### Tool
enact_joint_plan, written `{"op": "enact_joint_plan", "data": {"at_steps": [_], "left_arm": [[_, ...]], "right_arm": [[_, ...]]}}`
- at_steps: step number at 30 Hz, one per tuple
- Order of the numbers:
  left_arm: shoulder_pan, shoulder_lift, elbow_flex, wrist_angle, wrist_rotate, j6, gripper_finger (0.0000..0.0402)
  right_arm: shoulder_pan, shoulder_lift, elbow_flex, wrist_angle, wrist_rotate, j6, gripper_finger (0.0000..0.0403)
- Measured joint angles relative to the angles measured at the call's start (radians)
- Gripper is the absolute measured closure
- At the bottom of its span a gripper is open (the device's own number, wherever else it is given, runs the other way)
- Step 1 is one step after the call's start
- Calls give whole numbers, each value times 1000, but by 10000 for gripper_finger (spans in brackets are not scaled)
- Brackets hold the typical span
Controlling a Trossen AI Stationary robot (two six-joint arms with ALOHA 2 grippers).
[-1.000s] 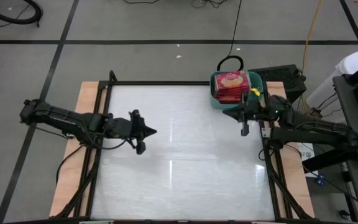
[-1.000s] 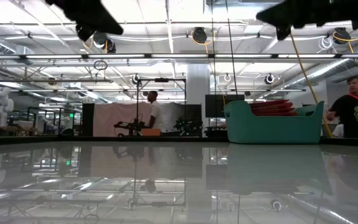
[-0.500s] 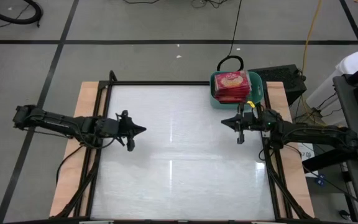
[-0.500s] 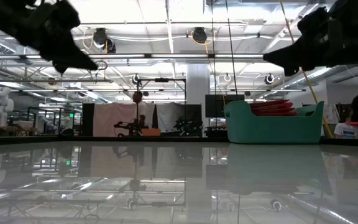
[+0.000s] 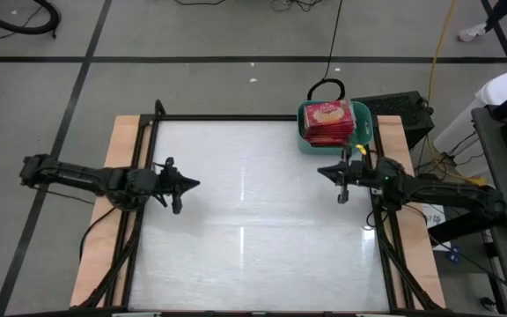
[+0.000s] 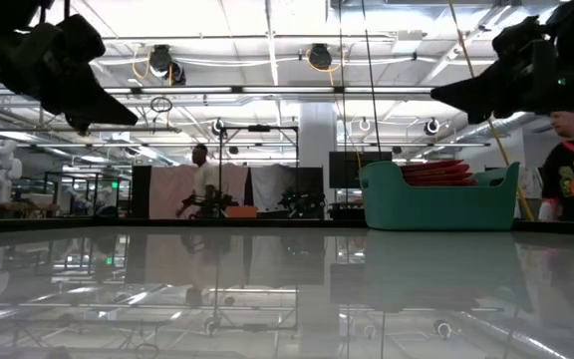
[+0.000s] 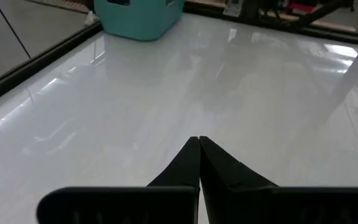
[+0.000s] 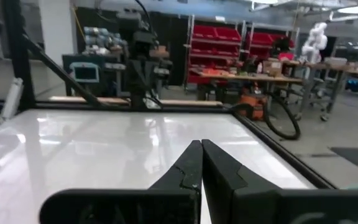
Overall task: Sort popcorn bags into baskets
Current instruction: Return to Home Position
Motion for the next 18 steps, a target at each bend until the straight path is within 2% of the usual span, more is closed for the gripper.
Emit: {"op": "enact_joint_plan", "data": {"at_steps": [11,18], "left_arm": [[0,-163,-52,-51,-34,25,400],[1,-272,-133,-50,-21,46,400]], "right_arm": [[7,-129,-4,-92,-12,1,403],[7,-172,-6,-153,-87,27,403]]}}
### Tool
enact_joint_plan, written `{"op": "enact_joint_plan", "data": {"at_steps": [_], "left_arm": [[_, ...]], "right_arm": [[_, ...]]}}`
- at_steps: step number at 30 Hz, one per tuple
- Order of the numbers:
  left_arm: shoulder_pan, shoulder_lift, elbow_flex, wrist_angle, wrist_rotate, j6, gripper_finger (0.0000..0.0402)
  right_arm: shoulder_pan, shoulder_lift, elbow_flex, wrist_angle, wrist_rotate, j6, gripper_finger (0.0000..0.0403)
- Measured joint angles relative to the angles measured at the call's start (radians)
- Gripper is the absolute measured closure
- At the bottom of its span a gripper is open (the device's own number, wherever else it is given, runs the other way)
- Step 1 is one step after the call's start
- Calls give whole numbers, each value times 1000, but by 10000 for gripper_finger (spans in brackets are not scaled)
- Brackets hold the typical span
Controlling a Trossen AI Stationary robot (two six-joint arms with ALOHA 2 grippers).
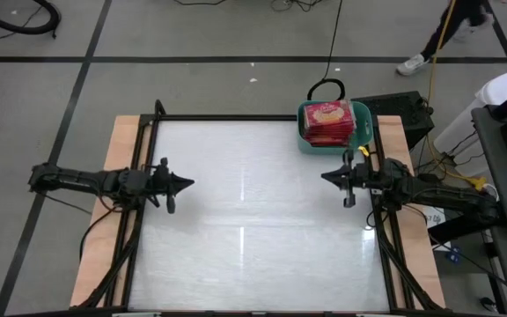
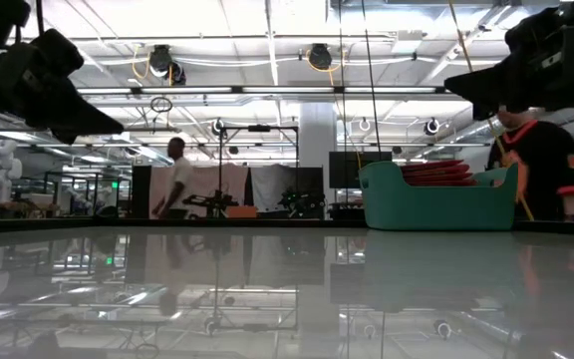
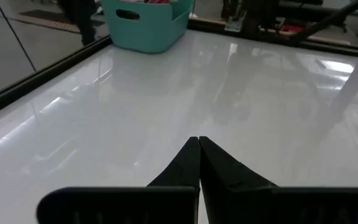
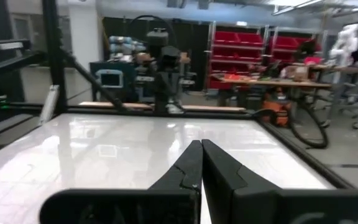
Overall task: Sort popcorn bags into baskets
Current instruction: Return to Home Position
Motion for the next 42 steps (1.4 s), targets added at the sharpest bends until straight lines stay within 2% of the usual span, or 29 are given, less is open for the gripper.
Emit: {"op": "enact_joint_plan", "data": {"at_steps": [6,13,20,24,31,42], "left_arm": [[0,-86,-54,61,4,16,400],[23,-161,-70,109,8,106,400],[116,-234,-74,110,174,160,400],[175,-241,-75,110,222,189,400],[288,-239,-119,216,340,203,401],[375,-238,-121,220,402,233,400]], "right_arm": [[-1,-12,-1,-17,-23,-5,403],[-2,-63,-2,-21,-20,-34,403],[-2,-126,-2,-99,-3,-42,403],[-2,-159,-2,-119,5,-55,403],[-2,-228,-2,-211,28,-71,403],[-2,-219,-30,-253,38,-76,403]]}}
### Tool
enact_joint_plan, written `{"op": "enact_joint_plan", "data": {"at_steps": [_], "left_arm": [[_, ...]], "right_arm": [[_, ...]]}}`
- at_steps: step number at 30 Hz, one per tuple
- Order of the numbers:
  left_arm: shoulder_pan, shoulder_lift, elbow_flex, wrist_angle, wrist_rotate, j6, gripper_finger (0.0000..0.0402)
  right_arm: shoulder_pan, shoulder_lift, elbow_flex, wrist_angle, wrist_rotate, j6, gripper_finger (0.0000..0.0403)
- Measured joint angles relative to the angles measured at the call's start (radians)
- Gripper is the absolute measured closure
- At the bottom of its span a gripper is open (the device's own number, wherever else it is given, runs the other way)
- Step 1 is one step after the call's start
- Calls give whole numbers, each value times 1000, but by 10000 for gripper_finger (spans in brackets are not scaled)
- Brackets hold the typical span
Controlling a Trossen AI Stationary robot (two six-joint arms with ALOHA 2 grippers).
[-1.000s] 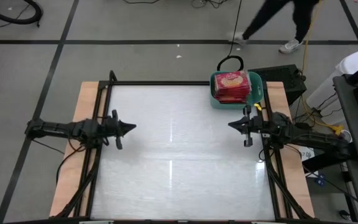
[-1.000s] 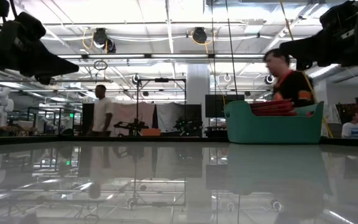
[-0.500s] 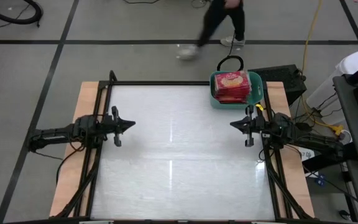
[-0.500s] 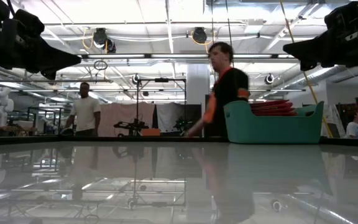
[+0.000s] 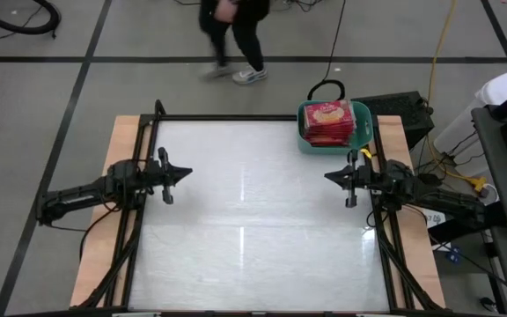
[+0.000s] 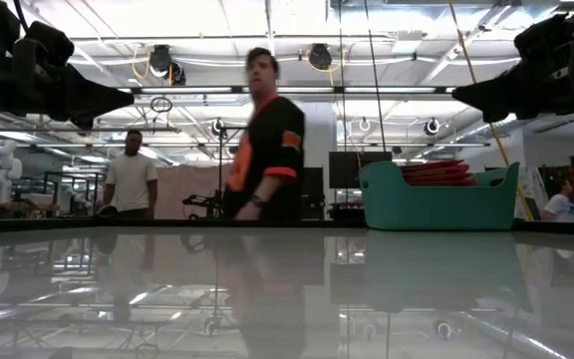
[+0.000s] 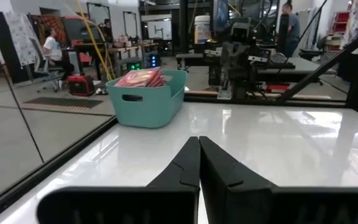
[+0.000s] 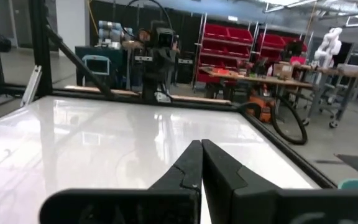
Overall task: Sort popcorn bags into baskets
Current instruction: Return to Home Position
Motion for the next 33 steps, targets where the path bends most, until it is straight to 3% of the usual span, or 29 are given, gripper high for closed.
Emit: {"op": "enact_joint_plan", "data": {"at_steps": [12,33], "left_arm": [[-3,0,0,8,31,-35,400],[-11,0,0,8,21,-17,401]], "right_arm": [[3,-7,0,-3,45,0,403],[106,-7,0,-18,105,28,403]]}}
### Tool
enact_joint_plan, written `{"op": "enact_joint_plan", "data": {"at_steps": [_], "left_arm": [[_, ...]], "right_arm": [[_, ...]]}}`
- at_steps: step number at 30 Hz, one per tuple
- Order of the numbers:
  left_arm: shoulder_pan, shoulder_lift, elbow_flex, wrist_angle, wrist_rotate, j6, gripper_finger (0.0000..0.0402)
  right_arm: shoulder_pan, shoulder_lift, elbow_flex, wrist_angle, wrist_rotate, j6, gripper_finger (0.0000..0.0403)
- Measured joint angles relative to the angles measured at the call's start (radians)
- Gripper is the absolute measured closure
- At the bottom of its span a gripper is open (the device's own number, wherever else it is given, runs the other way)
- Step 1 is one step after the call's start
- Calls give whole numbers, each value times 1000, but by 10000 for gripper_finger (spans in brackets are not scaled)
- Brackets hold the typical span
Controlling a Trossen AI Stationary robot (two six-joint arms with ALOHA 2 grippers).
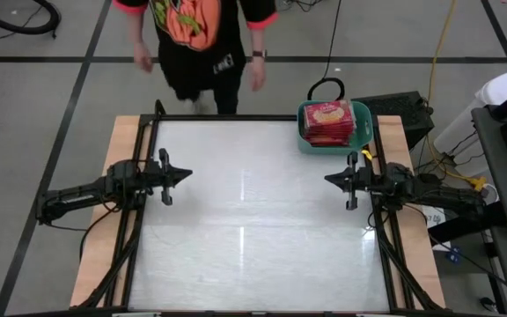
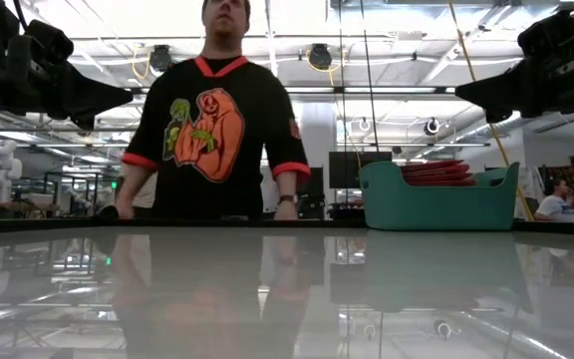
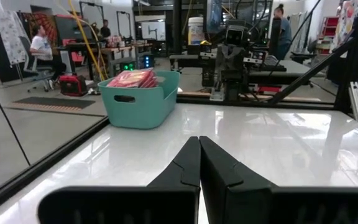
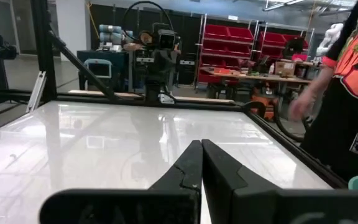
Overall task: Sort popcorn bags into baskets
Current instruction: Return to Home Position
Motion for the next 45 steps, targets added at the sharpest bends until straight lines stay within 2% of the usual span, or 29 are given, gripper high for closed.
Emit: {"op": "enact_joint_plan", "data": {"at_steps": [7,11,16,27,36,45], "left_arm": [[-67,0,0,-2,-12,-55,401],[-146,0,0,-5,-59,-89,401],[-227,0,1,0,-146,-30,401],[-230,1,1,3,-150,33,388],[-230,1,1,9,-151,24,386],[-230,1,1,10,-151,24,385]], "right_arm": [[9,0,0,-1,-5,22,403],[40,0,0,-4,16,16,403],[54,0,0,-8,23,13,403],[54,0,0,-13,45,-1,403],[58,0,0,-14,62,15,403],[177,0,0,-10,76,47,403]]}}
